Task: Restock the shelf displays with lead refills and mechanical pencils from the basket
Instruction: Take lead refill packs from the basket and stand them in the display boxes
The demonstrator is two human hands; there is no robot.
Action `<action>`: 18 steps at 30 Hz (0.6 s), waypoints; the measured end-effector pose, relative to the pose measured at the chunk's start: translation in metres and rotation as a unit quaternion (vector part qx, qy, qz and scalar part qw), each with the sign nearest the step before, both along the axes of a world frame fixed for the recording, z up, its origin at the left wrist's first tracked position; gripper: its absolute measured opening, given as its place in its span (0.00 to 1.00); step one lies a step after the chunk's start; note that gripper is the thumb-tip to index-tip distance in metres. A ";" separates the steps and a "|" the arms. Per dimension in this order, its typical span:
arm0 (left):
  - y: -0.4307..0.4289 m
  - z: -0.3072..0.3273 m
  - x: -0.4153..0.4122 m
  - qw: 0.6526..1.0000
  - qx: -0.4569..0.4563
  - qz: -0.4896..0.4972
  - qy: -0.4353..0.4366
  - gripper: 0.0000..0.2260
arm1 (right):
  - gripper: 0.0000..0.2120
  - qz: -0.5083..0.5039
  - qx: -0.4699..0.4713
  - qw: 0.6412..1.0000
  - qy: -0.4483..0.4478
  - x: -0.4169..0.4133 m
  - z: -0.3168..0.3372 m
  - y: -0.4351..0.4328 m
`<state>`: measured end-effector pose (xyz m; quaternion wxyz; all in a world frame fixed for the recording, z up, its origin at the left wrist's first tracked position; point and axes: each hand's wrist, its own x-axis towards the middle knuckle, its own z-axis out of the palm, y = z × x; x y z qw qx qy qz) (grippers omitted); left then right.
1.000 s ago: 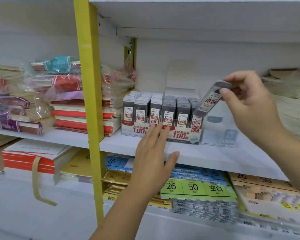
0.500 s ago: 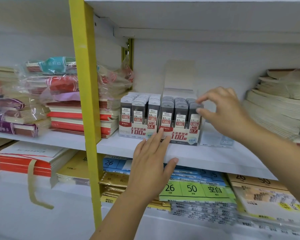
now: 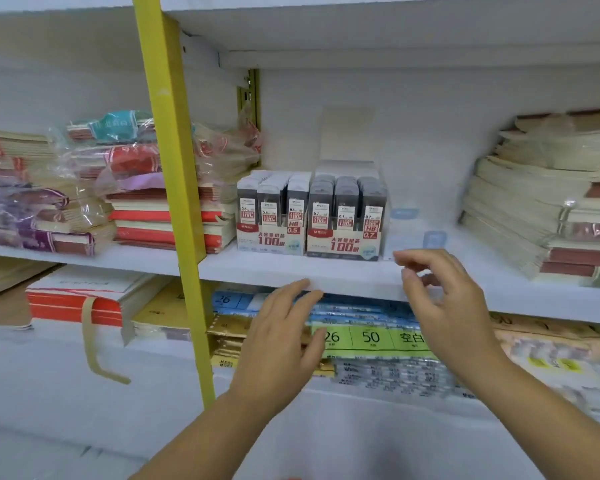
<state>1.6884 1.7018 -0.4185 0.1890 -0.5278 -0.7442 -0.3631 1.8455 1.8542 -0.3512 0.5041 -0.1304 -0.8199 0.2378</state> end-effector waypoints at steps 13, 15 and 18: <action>-0.081 -0.253 0.037 0.889 -0.402 -0.016 -0.219 0.24 | 0.10 -0.040 -0.368 0.854 -0.366 0.056 -0.311 -0.027; -0.080 -0.288 0.045 0.863 -0.423 -0.008 -0.276 0.24 | 0.10 -0.044 -0.406 0.807 -0.427 0.068 -0.355 -0.032; -0.076 -0.329 0.052 0.827 -0.446 0.003 -0.343 0.26 | 0.10 -0.071 -0.449 0.748 -0.484 0.084 -0.401 -0.039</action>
